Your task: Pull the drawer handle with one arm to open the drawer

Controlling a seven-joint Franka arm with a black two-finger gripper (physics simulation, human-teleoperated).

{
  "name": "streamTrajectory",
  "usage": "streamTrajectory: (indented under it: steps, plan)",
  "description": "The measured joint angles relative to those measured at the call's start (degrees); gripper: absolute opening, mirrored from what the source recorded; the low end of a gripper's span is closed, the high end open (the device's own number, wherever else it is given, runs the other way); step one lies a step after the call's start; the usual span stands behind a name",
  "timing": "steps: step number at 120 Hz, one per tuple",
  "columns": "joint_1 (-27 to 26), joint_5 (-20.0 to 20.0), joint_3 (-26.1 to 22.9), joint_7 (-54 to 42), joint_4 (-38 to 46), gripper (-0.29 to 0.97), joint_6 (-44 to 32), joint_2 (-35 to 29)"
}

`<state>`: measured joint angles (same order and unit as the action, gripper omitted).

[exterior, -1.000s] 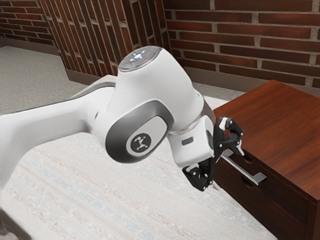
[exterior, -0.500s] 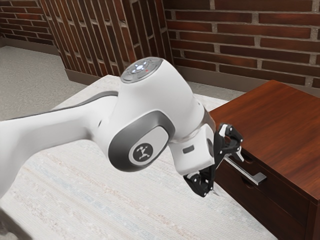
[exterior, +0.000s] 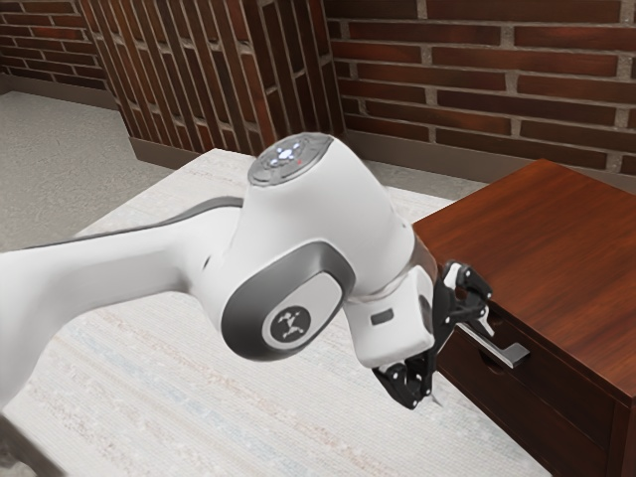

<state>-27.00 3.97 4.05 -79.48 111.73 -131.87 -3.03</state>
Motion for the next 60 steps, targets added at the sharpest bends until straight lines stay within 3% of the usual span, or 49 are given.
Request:
streamTrajectory:
  steps: [60]
  plan:
    - [0.0,0.2,0.0,0.1,3.2,0.67,-0.5,-1.8]
